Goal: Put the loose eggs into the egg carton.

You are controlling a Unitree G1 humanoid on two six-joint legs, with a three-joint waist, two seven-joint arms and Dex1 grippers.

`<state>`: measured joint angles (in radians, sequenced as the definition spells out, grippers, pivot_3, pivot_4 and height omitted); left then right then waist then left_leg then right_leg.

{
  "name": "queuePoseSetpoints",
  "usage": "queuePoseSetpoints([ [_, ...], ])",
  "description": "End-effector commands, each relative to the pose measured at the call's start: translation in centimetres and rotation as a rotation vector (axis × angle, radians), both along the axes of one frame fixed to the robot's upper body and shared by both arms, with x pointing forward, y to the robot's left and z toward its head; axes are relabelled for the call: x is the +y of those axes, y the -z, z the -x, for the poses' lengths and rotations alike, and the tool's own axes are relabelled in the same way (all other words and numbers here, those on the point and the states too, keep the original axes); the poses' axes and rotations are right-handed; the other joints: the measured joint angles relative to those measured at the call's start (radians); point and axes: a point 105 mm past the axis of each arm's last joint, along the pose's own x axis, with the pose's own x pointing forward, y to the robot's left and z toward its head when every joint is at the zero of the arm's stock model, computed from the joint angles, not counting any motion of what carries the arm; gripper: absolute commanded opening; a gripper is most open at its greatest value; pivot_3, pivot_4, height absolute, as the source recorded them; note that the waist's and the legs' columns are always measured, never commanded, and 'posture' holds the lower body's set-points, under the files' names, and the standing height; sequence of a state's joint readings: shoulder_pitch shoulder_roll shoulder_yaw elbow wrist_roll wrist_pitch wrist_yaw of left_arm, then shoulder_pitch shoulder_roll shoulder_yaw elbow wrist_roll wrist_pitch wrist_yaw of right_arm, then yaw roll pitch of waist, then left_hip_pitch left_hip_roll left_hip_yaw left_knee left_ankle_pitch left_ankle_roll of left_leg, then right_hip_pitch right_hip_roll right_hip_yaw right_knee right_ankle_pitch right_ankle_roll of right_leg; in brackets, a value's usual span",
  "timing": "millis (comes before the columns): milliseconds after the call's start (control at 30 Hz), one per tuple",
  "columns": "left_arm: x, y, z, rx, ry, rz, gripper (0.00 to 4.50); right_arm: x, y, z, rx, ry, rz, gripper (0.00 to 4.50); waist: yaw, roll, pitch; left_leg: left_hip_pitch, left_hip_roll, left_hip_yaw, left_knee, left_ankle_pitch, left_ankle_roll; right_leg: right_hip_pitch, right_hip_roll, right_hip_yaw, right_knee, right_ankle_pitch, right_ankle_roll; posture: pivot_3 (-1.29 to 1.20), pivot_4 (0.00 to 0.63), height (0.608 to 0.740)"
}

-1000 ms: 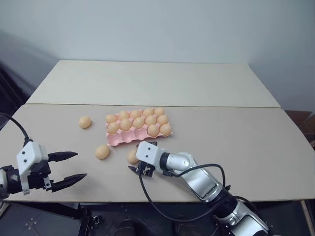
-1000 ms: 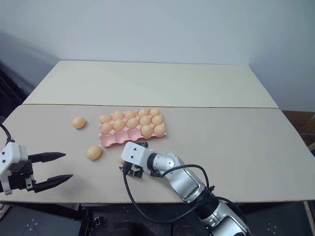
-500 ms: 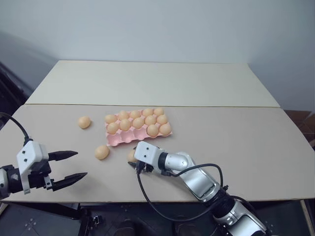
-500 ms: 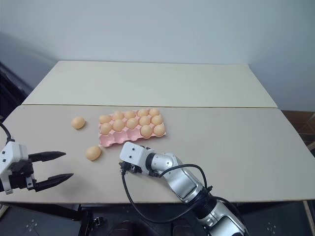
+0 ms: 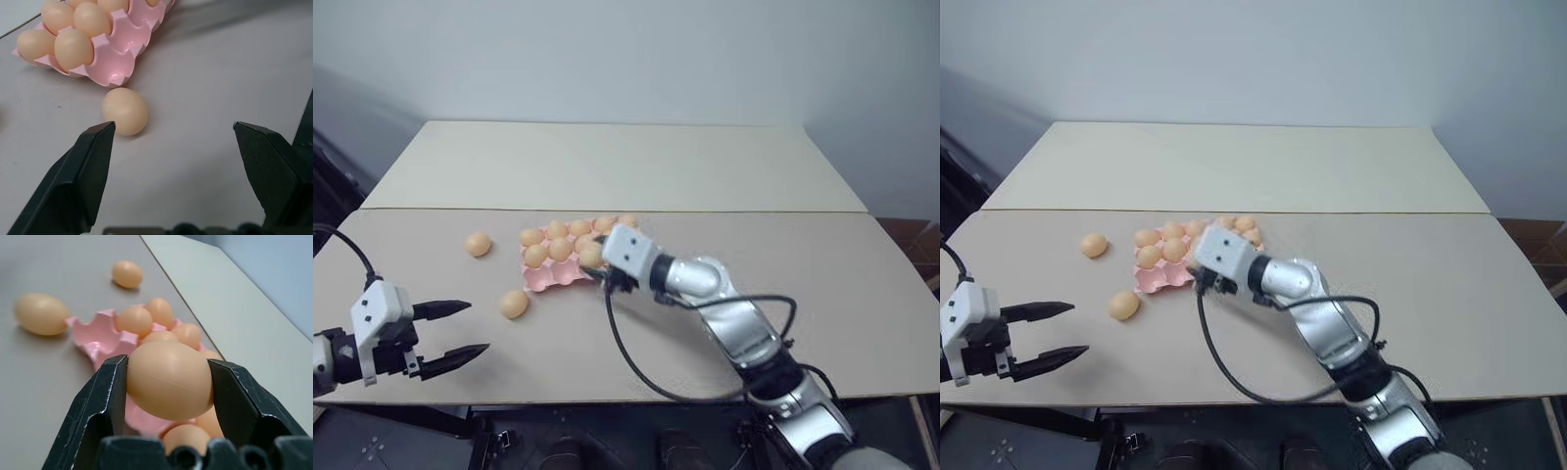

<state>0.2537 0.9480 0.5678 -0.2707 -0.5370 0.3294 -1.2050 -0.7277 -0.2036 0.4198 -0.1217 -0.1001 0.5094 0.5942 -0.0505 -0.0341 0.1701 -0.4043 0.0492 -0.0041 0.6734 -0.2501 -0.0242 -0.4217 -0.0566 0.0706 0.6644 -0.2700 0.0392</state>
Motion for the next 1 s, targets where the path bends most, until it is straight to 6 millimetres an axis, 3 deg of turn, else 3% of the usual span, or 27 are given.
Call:
queuePoseSetpoints([
  [33, -0.4, -0.6, 0.3, -0.027, 0.022, -0.011, 4.19, 0.6, -0.6, -0.6, -0.05, 0.004, -0.01, 2.53, 0.001, 0.0, 0.0, 0.0, 0.0, 0.0, 0.0, 0.0, 0.0, 0.0, 0.0, 0.0, 0.0, 0.0, 0.0, 0.0, 0.15, 0.74],
  [333, -0.6, -0.6, 0.2, -0.036, 0.019, -0.009, 4.19, 1.9, 0.5, -1.3, -0.043, -0.032, 0.021, 2.53, 0.001, 0.0, 0.0, 0.0, 0.0, 0.0, 0.0, 0.0, 0.0, -0.001, 0.0, 0.0, 0.001, 0.0, 0.0, 0.0, 0.15, 0.74],
  [367, -0.6, -0.6, 0.2, -0.037, 0.02, -0.008, 4.19, 2.0, 0.7, -1.4, -0.04, -0.034, 0.023, 2.99, 0.0, 0.0, 0.0, 0.0, 0.0, 0.0, 0.0, 0.0, 0.0, -0.001, 0.0, 0.0, 0.001, 0.0, 0.0, 0.0, 0.15, 0.74],
  [567, -0.8, -0.6, 0.2, -0.04, 0.023, -0.001, 4.19, 2.0, 0.7, -1.8, -0.038, -0.013, 0.016, 4.41, -0.002, 0.0, 0.0, -0.001, 0.0, 0.0, 0.0, 0.0, 0.0, -0.001, 0.0, 0.0, 0.001, 0.0, 0.0, 0.0, 0.15, 0.74],
  [800, -0.9, -0.7, 0.1, -0.047, 0.027, -0.001, 4.19, 1.1, -1.2, -0.9, -0.071, -0.024, -0.024, 4.41, -0.005, 0.0, 0.0, -0.001, 0.0, 0.0, 0.0, 0.0, 0.0, -0.001, 0.0, 0.0, 0.0, 0.0, 0.0, 0.0, 0.15, 0.74],
  [1000, -1.3, -1.4, 0.0, -0.08, 0.039, 0.027, 4.19, -2.6, -2.4, 2.9, -0.052, -0.121, -0.046, 4.41, 0.009, 0.0, 0.0, -0.001, 0.0, -0.001, 0.0, 0.0, 0.0, 0.0, -0.001, -0.001, 0.0, 0.0, 0.0, 0.0, 0.15, 0.74],
])
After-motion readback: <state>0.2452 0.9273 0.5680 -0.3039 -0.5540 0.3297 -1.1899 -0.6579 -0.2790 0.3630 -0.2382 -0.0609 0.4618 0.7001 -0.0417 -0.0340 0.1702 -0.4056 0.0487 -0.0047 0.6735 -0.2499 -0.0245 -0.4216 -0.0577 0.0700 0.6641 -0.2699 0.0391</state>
